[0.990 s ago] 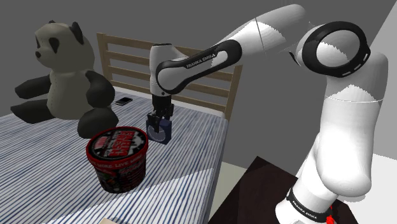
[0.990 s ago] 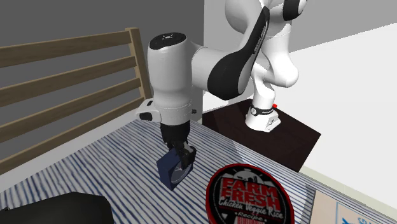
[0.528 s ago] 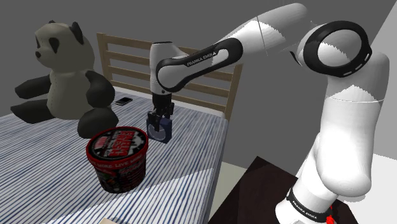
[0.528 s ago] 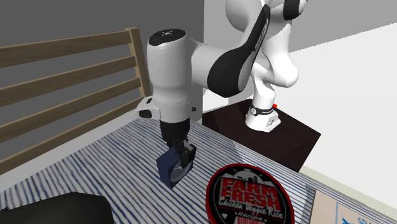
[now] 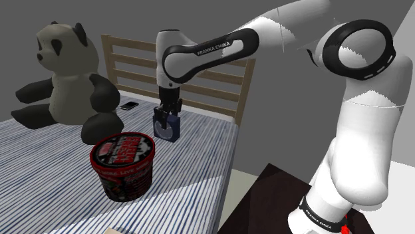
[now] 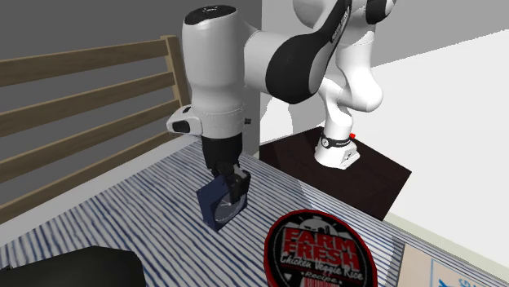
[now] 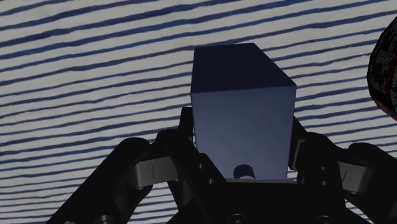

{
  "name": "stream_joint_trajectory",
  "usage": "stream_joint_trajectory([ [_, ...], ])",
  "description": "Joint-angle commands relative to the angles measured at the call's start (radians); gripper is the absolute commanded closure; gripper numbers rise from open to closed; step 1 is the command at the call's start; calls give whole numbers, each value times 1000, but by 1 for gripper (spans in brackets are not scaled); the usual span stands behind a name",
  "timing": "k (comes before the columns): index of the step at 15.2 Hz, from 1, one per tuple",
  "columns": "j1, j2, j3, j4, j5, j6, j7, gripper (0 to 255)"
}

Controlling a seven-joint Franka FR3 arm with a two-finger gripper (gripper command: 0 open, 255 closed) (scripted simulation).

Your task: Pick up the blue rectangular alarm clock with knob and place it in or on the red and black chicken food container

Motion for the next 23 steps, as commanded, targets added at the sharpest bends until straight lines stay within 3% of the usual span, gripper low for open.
stream_joint_trajectory([
  [1,0,-9,1,18,2,-27,-1,255],
  [23,4,-29,5,289,9,-317,-8,255],
])
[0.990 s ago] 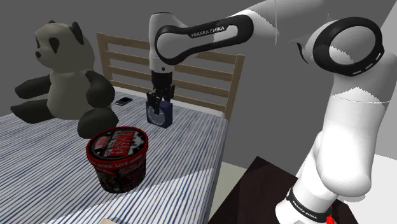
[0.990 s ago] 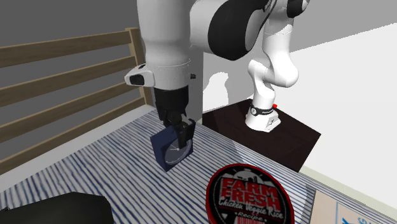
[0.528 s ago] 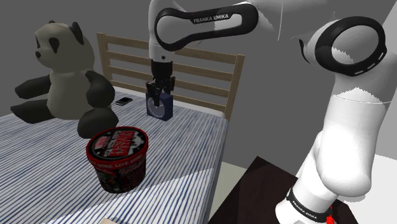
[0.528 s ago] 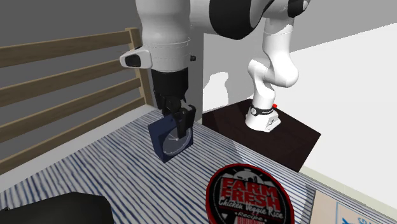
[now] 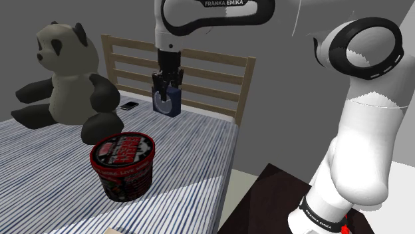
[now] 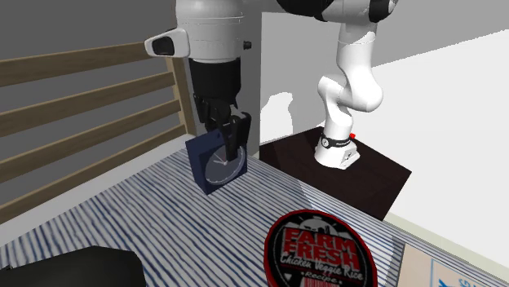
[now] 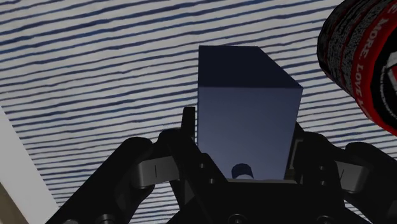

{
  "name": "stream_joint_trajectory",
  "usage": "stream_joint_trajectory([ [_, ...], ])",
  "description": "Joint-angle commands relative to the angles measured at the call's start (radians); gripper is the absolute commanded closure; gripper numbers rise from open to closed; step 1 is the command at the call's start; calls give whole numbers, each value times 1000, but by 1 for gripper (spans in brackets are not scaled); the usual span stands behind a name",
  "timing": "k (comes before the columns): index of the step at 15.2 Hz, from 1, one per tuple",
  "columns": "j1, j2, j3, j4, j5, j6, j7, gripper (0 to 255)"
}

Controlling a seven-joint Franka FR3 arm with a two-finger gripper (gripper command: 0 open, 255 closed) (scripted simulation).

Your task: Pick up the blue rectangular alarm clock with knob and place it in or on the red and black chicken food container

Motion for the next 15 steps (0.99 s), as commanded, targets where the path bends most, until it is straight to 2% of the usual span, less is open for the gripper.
stream_joint_trajectory([
  [1,0,5,0,36,-1,-31,-2,255],
  [9,6,32,2,181,-6,-150,0,255],
  [15,96,51,52,224,-23,-177,135,255],
])
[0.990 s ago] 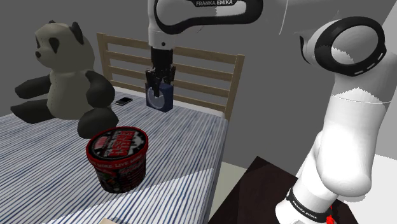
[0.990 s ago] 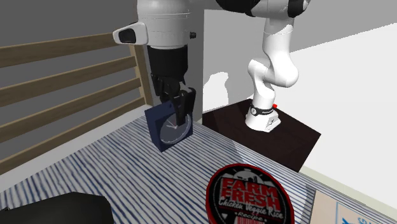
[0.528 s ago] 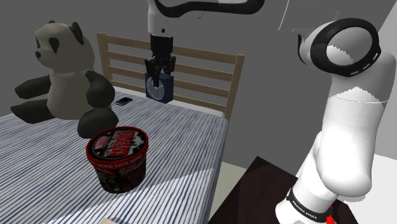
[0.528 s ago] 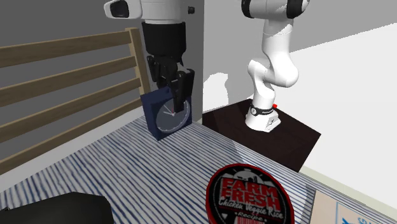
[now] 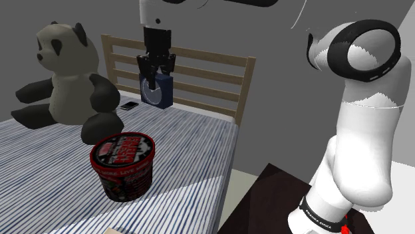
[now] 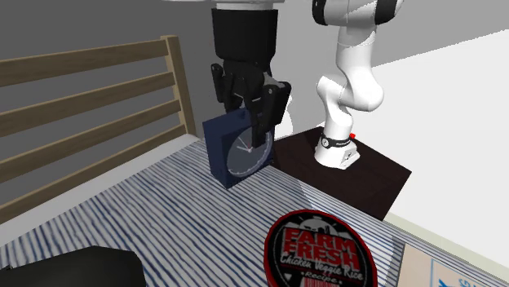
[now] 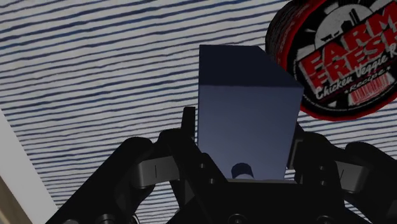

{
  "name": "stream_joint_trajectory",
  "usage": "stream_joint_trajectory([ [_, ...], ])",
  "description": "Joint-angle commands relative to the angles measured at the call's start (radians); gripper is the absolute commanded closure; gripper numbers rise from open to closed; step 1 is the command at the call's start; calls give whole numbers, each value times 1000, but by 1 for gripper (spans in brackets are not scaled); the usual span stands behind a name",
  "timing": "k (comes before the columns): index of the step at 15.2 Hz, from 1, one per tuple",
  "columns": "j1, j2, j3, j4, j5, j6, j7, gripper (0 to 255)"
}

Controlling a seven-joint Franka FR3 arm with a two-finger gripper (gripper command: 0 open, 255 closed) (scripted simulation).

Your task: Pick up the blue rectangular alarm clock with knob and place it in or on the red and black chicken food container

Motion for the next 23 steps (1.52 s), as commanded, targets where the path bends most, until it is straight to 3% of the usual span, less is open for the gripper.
stream_joint_trajectory([
  [1,33,13,17,19,-8,-7,49,255],
  [11,223,168,86,270,-75,-116,273,255],
  [23,187,90,85,-13,-50,91,272,255],
])
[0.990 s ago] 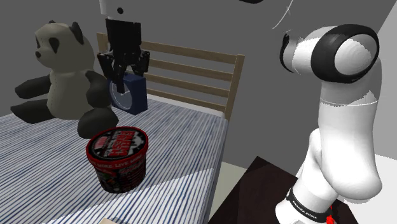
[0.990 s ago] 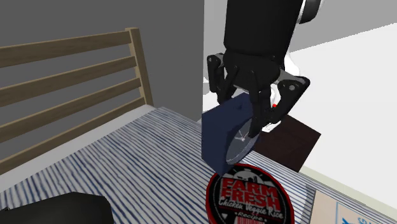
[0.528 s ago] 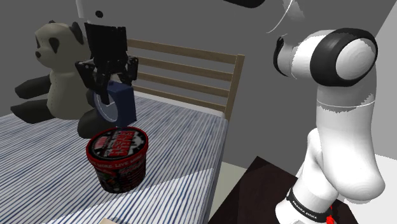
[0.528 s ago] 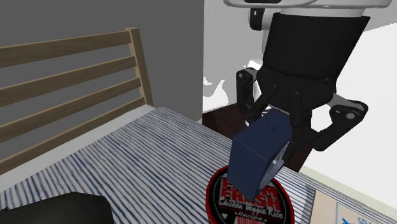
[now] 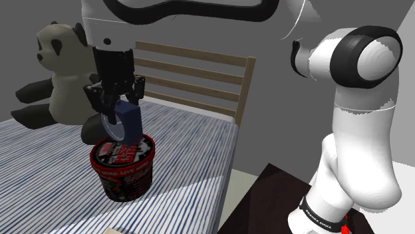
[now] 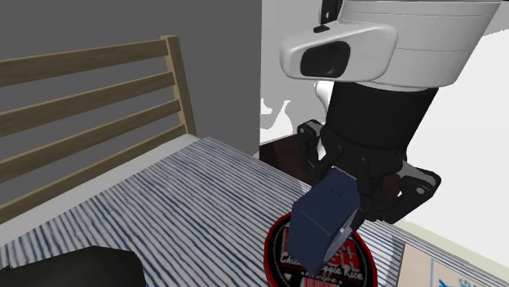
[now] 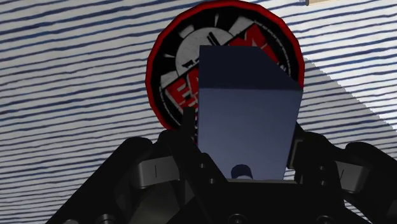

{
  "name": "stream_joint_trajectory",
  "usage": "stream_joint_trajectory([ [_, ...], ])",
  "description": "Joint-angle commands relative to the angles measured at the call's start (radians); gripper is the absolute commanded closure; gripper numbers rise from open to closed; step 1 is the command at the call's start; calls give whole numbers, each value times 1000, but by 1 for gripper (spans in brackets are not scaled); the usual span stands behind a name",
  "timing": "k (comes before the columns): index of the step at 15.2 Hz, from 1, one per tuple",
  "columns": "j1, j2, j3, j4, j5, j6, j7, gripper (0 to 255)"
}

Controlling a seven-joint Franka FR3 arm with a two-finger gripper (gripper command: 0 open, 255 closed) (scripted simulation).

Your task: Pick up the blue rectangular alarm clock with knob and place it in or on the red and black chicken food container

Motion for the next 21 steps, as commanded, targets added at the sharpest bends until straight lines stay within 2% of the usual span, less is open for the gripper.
stream_joint_trajectory([
  [1,-4,-11,0,-43,3,33,0,255],
  [5,-10,-21,-1,-111,6,91,1,255],
  [13,-10,-21,-1,-114,6,94,1,255],
  [14,-10,-21,-1,-114,6,94,1,0],
  [19,-10,-21,-1,-114,6,94,1,0],
  [21,-3,-10,0,-30,3,21,1,0],
])
